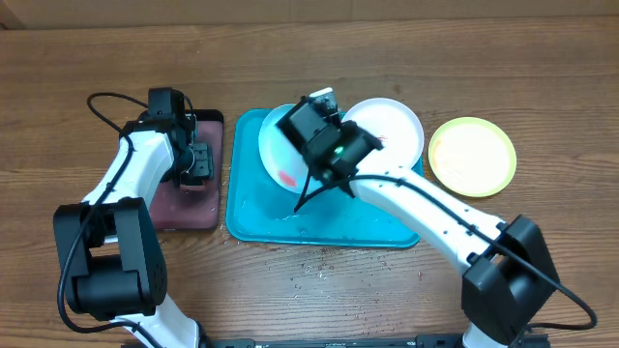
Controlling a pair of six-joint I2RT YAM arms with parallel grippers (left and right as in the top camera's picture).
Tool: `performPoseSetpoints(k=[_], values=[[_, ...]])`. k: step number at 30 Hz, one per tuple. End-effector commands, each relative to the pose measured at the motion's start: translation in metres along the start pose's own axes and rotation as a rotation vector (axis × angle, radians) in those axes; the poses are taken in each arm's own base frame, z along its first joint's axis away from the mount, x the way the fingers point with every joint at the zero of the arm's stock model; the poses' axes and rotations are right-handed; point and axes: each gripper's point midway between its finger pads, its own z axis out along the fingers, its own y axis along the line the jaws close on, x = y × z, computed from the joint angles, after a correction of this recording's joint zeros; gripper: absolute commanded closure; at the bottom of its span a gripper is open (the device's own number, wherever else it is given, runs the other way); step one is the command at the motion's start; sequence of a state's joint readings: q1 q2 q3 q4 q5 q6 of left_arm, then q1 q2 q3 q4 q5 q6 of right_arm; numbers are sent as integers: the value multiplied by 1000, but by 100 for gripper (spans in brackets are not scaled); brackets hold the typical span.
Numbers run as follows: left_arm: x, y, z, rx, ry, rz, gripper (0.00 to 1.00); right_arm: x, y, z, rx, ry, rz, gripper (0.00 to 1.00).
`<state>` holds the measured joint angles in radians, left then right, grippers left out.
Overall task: Clean dirty plates on tray and stack at the side
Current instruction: 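Lift the white plate with the right gripper and tilt it up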
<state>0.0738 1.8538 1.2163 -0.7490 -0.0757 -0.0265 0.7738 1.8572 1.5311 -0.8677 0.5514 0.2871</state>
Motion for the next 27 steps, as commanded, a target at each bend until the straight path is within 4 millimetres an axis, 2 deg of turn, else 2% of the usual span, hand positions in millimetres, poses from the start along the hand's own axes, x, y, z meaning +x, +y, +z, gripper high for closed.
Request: performPoseSetpoints(k=[1,5,9,12,19,21,23,24,25,26,27], values=[[6,1,1,-10,35,-4,27,-21,-17,-20,146,-112,0,96],[16,1,1,-12,73,-27,28,-24,-15,-27,177,-146,-12,96],[17,1,2,-12,72,-26,29,-24,-12,-27,169,-149,-1,96],[17,1,5,-12,71,-26,34,-24,-12,-27,168,-150,7,96],[29,0,21,-15,139,-21,39,-24,-12,-27,168,-150,7,96],[33,0,27,-16,161,-19,43,-24,-12,-27,169,-150,6,96],[37,0,32,-17,182,-18,52,-24,-12,-27,168,-151,7,96],[39,0,34,-18,192,-17,61,-25,-12,-27,168,-151,7,96],[39,0,35,-19,194,-16,76,-25,-12,-27,168,-152,8,96],[39,1,36,-24,196,-15,96,-25,-12,-27,167,-153,8,96],[39,2,36,-30,196,-19,96,-25,-12,-27,167,-154,9,96]])
